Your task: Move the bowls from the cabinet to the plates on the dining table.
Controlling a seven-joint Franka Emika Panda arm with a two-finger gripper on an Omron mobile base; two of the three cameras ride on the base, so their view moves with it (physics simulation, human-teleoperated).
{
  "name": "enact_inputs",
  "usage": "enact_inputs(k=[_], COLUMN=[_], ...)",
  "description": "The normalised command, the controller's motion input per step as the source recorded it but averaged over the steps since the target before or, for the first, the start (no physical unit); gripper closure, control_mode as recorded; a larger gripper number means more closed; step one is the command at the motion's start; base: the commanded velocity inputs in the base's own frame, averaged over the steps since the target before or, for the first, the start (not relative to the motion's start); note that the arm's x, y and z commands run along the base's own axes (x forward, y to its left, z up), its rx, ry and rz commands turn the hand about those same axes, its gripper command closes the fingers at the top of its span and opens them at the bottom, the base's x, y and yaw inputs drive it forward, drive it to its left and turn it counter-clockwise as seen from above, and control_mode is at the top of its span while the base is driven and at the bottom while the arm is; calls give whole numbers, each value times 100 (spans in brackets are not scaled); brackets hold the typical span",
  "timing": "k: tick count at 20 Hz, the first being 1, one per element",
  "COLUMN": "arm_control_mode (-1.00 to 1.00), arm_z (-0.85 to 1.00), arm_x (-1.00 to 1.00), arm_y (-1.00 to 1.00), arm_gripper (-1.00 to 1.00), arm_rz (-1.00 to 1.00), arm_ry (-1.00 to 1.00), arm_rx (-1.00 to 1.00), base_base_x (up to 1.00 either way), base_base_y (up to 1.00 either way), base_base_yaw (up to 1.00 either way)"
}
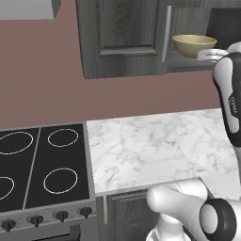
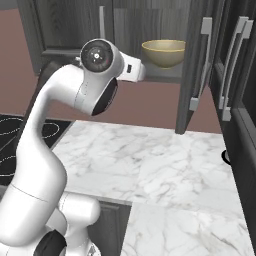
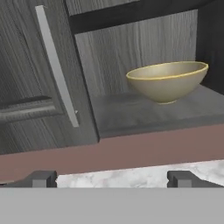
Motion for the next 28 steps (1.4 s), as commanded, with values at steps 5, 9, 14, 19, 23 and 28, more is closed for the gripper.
enact_inputs(k=[5,9,14,19,23,28], arm_control_mode=[-100,-100,-100,-100,-100,-100], arm_z=[0,0,0,0,0,0], arm_x=[11,10,13,18,27,34], arm_y=[41,33,29,18,10,4], arm_gripper=[-100,-100,-100,-100,-100,-100], arm_rz=[6,0,0,0,0,0], arm_ry=[0,0,0,0,0,0], arm_rx=[0,0,0,0,0,0], base_base_x=[0,0,0,0,0,0], base_base_y=[0,0,0,0,0,0], base_base_yaw=[0,0,0,0,0,0])
